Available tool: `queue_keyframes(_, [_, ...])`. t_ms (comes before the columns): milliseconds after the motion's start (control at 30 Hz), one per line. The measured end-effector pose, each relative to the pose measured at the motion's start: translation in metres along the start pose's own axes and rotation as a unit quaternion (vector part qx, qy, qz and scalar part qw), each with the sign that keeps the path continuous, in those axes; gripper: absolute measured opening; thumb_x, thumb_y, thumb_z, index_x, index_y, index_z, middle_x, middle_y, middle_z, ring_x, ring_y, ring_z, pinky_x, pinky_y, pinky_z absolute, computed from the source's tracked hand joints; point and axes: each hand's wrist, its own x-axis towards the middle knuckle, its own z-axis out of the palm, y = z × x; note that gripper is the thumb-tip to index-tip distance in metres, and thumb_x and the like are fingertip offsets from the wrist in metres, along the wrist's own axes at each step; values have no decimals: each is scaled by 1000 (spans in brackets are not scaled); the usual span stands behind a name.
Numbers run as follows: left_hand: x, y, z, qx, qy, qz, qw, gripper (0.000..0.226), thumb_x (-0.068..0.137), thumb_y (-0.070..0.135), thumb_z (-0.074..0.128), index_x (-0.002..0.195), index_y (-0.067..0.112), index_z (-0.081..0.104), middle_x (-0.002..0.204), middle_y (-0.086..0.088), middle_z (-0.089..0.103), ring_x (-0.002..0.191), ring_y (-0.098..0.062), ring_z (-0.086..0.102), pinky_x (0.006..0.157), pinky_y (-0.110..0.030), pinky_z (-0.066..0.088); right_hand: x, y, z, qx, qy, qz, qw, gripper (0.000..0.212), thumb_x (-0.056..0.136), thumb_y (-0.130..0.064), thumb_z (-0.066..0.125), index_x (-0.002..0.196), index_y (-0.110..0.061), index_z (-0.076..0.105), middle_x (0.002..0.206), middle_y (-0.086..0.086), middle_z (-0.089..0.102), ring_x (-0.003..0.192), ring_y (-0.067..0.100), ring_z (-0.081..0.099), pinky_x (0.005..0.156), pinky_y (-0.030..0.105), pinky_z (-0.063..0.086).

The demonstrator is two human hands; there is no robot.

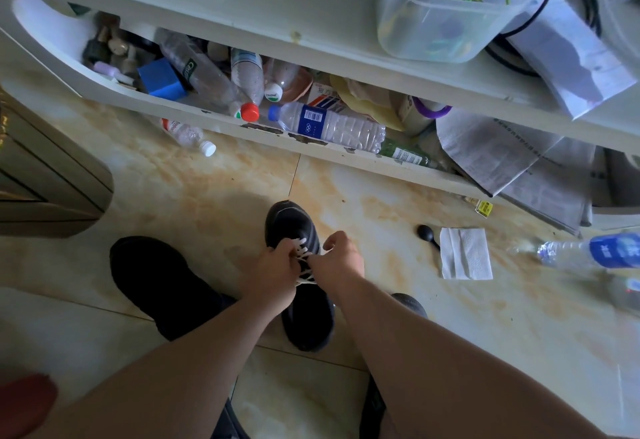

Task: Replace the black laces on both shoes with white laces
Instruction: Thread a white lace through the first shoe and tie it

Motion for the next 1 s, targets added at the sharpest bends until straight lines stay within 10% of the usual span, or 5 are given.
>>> queue_keyframes(133, [-15,3,-20,-178,-69,-28,981,11,106,30,51,116,35,53,91,7,68,74,-9,65,62,-30,50,-1,11,-6,60,-67,-6,996,12,92,-23,67,100,-29,60,98,0,69,79,16,69,54,25,53])
queue_keyframes(233, [-24,-14,-38,-117,-160,-3,980,62,82,50,74,133,47,39,114,14,67,92,-5,69,81,-35,59,-7,30,-17,136,-179,23,974,36,87,-8,65,118,-24,58,111,5,65,87,19,68,57,18,55])
queue_keyframes(333, [-30,-18,-29,-24,-184,-14,982,96,78,45,70,151,54,8,136,7,51,101,-16,66,79,-35,57,-10,43,-15,-89,-184,-61,977,69,76,-19,65,140,-38,46,124,-6,51,105,19,63,73,30,63])
queue_keyframes(567, [-30,7,15,-127,71,-125,981,69,95,29,62,155,24,30,130,-6,65,106,-32,68,85,-44,56,-15,33,10,-232,-22,-149,961,28,97,-32,48,124,-25,49,102,0,60,83,23,62,77,42,59])
queue_keyframes(1000, [-8,-9,-29,-123,80,-122,981,39,85,35,74,119,36,56,93,14,64,81,-10,64,69,-34,53,6,37,-16,-182,11,-94,979,29,96,-27,50,122,-38,60,104,1,69,86,25,63,70,37,58])
